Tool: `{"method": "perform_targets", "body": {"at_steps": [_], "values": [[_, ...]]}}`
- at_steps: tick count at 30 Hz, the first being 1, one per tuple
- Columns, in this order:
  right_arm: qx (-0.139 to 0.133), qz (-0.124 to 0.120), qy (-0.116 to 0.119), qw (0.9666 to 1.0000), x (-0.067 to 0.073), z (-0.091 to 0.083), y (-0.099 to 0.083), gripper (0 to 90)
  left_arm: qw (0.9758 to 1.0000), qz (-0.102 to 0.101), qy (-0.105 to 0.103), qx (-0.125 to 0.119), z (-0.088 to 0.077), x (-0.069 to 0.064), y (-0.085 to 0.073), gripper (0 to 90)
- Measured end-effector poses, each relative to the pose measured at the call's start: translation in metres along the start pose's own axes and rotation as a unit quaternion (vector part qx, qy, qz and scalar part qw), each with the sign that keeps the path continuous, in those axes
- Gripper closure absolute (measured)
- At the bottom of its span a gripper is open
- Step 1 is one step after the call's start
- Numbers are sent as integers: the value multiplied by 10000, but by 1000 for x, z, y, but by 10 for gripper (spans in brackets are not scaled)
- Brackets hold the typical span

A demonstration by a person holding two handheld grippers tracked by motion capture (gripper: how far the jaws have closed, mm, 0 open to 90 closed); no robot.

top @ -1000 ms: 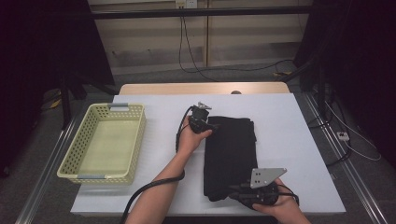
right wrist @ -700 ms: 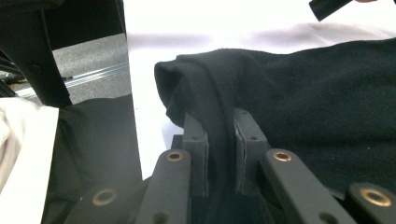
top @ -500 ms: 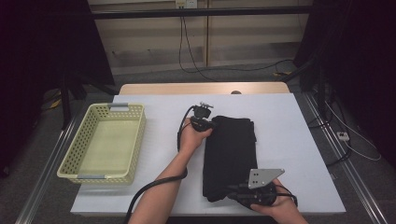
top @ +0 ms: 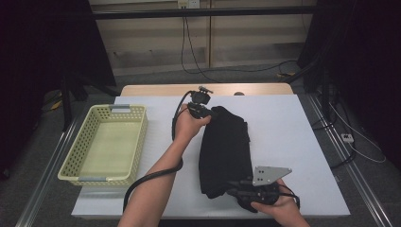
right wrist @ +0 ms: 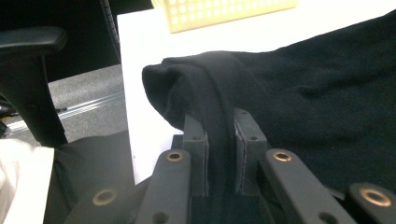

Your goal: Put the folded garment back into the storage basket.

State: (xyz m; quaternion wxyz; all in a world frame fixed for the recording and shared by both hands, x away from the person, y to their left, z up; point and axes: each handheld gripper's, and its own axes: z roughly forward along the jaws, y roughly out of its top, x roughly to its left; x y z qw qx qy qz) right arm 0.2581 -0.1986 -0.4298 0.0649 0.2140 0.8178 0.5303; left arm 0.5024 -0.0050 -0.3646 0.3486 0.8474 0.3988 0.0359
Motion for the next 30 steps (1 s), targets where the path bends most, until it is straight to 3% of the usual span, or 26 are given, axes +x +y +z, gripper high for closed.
{"method": "perform_targets", "body": {"at_steps": [8, 17, 23, 30], "values": [[-175, -52, 19, 9998, 3, 8, 12, 786, 9999, 19, 35, 100, -18, 3, 8, 823], [-485, 145, 172, 9986, 4, 16, 27, 786, 9994, 63, 262, 209, -42, 8, 16, 825], [-565, 81, 190, 9982, 7, 24, 40, 786, 9990, 102, 355, 256, -57, 12, 21, 827], [-690, 38, 258, 9973, 11, 33, 51, 786, 9986, 5, 437, 291, -71, 19, 25, 829]]}}
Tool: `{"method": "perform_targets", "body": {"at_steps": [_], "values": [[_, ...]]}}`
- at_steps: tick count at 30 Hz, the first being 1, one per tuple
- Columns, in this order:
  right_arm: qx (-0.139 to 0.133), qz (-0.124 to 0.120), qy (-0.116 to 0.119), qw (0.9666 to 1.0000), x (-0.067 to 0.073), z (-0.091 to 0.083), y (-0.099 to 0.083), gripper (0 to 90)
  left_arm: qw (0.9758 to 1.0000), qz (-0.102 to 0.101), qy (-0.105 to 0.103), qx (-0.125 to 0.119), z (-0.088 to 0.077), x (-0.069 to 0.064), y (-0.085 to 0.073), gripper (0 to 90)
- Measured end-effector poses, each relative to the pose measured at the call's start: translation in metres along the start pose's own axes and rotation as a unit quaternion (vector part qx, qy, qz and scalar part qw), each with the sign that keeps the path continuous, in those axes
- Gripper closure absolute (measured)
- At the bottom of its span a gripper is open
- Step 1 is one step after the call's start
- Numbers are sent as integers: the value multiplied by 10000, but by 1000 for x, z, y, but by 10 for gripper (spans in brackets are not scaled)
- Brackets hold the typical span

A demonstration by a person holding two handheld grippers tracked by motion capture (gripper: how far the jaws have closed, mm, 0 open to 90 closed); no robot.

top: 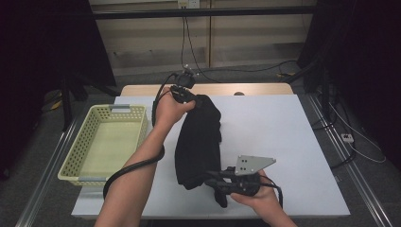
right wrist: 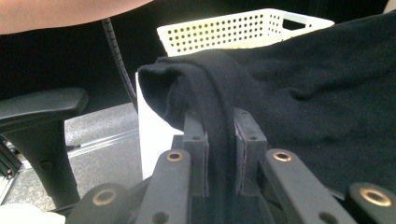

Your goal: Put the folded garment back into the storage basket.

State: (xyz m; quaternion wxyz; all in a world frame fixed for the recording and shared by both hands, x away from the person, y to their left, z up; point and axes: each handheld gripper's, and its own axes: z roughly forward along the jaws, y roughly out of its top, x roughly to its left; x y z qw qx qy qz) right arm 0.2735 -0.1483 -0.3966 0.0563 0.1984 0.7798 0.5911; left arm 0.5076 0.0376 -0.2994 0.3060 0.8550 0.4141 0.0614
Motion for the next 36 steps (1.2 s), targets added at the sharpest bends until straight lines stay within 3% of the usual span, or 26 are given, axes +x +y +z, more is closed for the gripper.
{"method": "perform_targets", "body": {"at_steps": [11, 19, 36], "values": [[-110, -118, 60, 9999, 4, 15, 13, 786, 9996, -60, 219, 146, -14, 6, 4, 830], [-208, -76, 137, 9997, 5, 23, 17, 786, 9989, -71, 372, 280, -26, 14, 6, 830], [-301, -84, 188, 9993, 7, 44, 27, 786, 9976, -308, 559, 259, -46, 33, 1, 830]]}}
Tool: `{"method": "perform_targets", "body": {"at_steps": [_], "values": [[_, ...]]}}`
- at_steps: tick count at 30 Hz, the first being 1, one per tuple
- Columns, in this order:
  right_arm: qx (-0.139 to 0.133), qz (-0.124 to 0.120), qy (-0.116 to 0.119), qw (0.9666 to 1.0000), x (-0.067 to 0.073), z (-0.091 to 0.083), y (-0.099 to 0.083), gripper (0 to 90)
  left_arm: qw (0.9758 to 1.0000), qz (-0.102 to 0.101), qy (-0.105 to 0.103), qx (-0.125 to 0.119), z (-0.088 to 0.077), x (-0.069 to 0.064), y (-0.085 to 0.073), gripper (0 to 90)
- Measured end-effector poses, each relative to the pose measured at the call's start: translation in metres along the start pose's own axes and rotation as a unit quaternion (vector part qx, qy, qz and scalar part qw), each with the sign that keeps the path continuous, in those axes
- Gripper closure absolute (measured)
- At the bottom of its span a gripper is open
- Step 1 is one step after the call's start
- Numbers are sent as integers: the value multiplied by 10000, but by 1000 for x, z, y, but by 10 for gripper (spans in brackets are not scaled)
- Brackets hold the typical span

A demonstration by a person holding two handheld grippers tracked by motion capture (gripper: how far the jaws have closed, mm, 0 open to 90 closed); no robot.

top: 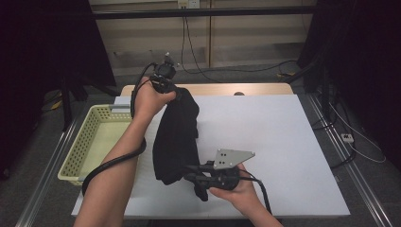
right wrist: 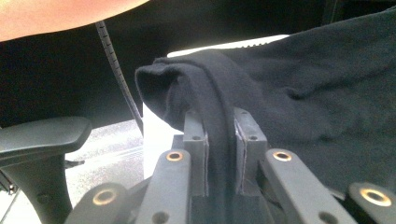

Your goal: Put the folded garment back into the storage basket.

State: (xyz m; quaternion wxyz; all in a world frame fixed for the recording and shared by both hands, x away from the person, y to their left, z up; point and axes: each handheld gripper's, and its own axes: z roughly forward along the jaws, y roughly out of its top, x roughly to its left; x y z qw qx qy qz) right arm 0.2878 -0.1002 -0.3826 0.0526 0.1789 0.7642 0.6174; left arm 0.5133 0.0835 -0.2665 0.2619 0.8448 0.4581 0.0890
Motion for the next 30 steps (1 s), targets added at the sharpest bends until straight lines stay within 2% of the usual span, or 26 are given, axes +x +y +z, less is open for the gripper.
{"method": "perform_targets", "body": {"at_steps": [4, 7, 18, 19, 20, 27, 30], "values": [[-44, 36, 23, 10000, -1, 4, 2, 786, 10000, 45, 28, 18, -4, 5, 0, 830], [-51, 54, 46, 10000, -1, 8, 3, 786, 10000, -36, 33, -7, -6, 7, -1, 830], [-94, 45, 98, 9999, -1, 21, 9, 786, 9999, -25, 157, 63, -14, 16, -1, 831], [-87, 36, 83, 9999, -1, 21, 9, 786, 9998, -88, 170, 67, -15, 16, -1, 830], [-100, 32, 96, 9999, -1, 22, 9, 786, 9997, -24, 205, 95, -16, 18, 0, 830], [-113, -15, 92, 9999, 0, 26, 14, 786, 9995, -32, 268, 131, -22, 21, -1, 830], [-137, -13, 99, 9999, 1, 27, 14, 786, 9995, -103, 273, 109, -26, 23, -1, 830]]}}
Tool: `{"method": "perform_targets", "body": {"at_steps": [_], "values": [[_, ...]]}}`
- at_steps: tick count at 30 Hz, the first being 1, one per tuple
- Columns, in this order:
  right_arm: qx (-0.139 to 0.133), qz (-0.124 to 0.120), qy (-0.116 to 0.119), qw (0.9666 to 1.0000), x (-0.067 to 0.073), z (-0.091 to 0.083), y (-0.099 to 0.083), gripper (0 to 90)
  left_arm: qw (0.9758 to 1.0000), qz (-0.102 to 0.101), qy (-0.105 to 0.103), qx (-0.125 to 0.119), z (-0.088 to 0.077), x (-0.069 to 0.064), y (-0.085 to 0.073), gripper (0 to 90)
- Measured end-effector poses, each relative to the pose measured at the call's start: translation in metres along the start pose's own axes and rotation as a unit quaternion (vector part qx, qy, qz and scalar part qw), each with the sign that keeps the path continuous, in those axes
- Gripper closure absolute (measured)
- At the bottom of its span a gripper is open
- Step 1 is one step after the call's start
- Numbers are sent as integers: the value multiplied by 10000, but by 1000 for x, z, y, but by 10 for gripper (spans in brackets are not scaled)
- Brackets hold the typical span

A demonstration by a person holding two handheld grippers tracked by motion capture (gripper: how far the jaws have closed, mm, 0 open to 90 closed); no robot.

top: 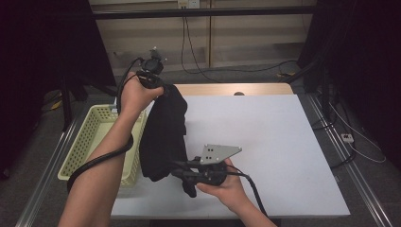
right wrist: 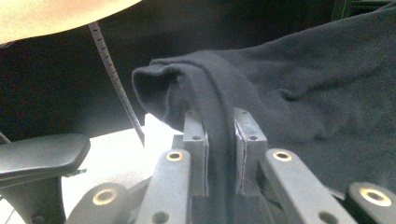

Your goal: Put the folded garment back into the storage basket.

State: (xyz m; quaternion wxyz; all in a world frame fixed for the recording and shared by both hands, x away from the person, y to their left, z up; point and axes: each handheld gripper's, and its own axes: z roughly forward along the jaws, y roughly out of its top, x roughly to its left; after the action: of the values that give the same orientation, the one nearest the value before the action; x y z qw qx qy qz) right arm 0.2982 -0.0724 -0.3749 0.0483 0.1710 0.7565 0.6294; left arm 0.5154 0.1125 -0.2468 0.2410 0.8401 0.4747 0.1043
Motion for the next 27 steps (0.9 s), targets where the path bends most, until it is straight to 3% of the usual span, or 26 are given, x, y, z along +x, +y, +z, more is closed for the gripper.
{"method": "perform_targets", "body": {"at_steps": [27], "values": [[-95, -54, 73, 9999, 4, 21, 10, 786, 9999, -84, 110, -71, -22, 16, 1, 830]]}}
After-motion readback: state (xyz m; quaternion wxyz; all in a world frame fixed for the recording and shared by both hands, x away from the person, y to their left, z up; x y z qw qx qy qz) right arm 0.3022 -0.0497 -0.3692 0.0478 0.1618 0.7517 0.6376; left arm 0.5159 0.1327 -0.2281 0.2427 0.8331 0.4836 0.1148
